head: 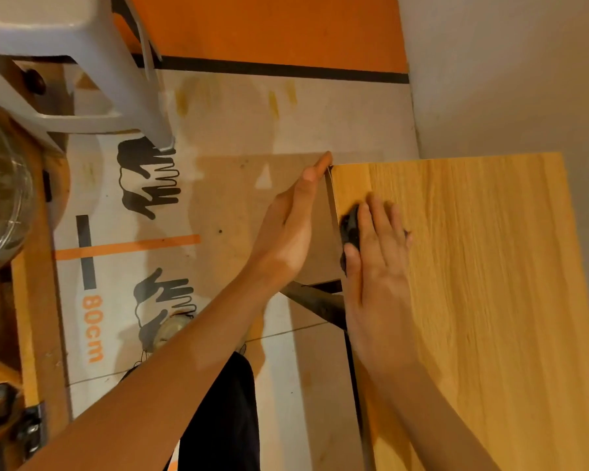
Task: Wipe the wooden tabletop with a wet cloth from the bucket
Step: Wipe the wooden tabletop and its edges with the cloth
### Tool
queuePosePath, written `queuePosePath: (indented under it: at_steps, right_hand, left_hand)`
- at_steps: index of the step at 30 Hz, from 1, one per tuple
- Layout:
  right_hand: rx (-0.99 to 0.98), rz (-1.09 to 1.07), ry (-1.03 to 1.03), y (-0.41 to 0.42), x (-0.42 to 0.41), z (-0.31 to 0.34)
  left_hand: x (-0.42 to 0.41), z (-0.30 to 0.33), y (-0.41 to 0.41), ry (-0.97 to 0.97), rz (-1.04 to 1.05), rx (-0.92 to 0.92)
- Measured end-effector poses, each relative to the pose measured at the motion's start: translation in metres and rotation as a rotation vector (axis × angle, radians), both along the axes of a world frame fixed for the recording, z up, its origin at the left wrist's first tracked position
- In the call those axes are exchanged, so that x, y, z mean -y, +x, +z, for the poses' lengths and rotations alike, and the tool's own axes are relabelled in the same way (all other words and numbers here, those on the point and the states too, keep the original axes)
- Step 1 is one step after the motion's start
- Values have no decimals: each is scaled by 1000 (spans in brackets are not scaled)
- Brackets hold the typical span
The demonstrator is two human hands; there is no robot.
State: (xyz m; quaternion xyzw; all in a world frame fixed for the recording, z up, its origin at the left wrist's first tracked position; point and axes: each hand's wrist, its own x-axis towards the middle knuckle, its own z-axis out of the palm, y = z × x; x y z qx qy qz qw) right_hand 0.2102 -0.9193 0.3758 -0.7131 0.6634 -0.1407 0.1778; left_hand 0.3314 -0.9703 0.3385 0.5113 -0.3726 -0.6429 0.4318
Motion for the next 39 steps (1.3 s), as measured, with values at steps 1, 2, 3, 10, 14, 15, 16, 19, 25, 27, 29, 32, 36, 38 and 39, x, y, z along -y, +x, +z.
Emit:
queuePosePath:
  at_steps: [1, 2, 3, 10, 14, 15, 16, 19, 25, 27, 29, 32, 36, 38, 39]
  right_hand:
    - [0, -17, -16, 12, 16, -3]
    - [-11, -22, -35, 24, 33, -6]
    - [-36, -14, -61, 34, 48, -9]
    - [-215, 101, -116, 25, 26, -19]
    - [-243, 56, -100, 14, -29, -15]
    - [-260, 37, -94, 12, -44, -13]
    - [-279, 19, -93, 10, -57, -11]
    - [-285, -20, -74, 13, -59, -10]
    - [-218, -60, -101, 40, 28, -15]
    - [-221, -58, -92, 35, 16, -14]
    - [-236, -65, -67, 25, -16, -12]
    - [-241, -90, -15, 14, -66, -6]
    - [-184, -137, 64, 8, -109, 2]
    - [-138, -155, 93, 4, -127, 7]
    - [-107, -167, 105, 2, -137, 11]
  left_hand:
    - [1, 0, 1, 1, -2, -30]
    - [1, 0, 2, 3, 3, -76]
    - [2, 0, 3, 13, 10, -117]
    - [-5, -7, 7, -22, 28, -160]
    - [-14, -3, 6, -95, -48, -25]
    - [-14, -2, 8, -106, -65, 4]
    - [-13, -1, 10, -115, -82, 22]
    - [-12, 1, 15, -121, -119, 28]
    - [-14, 0, 11, -153, -130, 54]
    - [-17, 1, 12, -158, -157, 93]
    - [-19, 2, 14, -169, -173, 146]
    - [-25, 5, 13, -189, -191, 253]
    - [-46, 18, 11, -221, -181, 393]
    - [-59, 29, 11, -241, -207, 422]
    - [-67, 35, 10, -252, -236, 433]
